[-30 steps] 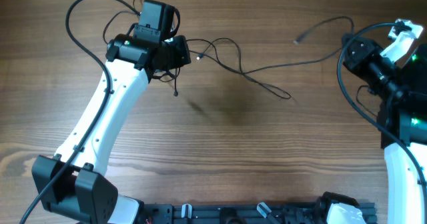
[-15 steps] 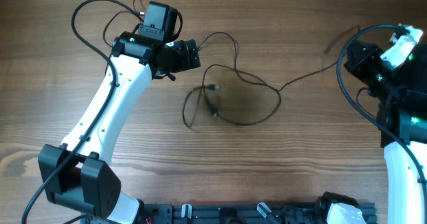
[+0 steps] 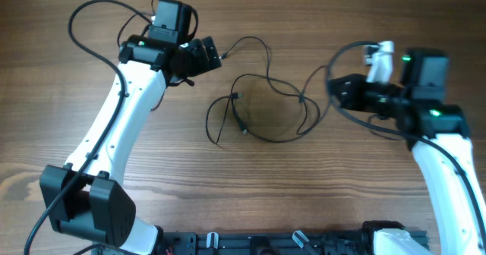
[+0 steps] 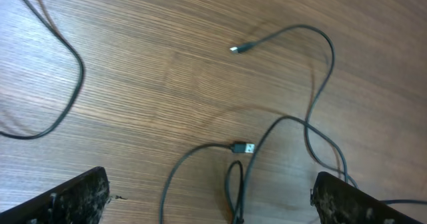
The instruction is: Untangle cables
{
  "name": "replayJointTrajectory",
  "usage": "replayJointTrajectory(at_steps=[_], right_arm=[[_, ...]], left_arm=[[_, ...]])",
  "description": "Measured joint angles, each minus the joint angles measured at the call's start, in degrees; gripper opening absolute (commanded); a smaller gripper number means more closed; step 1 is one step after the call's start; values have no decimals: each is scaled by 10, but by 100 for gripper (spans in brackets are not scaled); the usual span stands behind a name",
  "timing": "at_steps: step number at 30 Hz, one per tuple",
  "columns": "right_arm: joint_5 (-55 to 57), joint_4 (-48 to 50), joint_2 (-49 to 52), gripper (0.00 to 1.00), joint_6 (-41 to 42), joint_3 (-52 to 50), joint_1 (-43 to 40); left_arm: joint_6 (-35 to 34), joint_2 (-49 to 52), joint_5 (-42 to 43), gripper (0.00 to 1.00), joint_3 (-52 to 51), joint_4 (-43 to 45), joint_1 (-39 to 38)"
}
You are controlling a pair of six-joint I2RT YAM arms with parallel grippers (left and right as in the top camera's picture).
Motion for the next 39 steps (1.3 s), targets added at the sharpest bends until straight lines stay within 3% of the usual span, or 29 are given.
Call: replayJointTrajectory(at_steps=[8, 14, 18, 19, 22, 35, 38, 39], right_arm=[[9, 143, 151, 11, 30, 0, 166], [56, 254, 247, 26, 59, 0, 248], [100, 273, 290, 31, 67, 0, 296], [120, 273, 299, 37, 68, 0, 306], [155, 280, 309, 45, 71, 0, 315], [180, 296, 347, 43, 71, 0, 324], [191, 297, 363, 32, 71, 0, 324], [195, 297, 372, 20, 71, 0, 324]], left_arm=[[-6, 0, 0, 100, 0, -15, 51], [-6, 0, 0, 100, 0, -37, 51], [-6, 0, -7, 100, 0, -37, 51], [-6, 0, -7, 100, 0, -37, 51], [-6, 0, -9, 100, 0, -37, 51], [-6, 0, -9, 100, 0, -37, 51], [-6, 0, -9, 100, 0, -37, 51], [-6, 0, -9, 100, 0, -37, 51]])
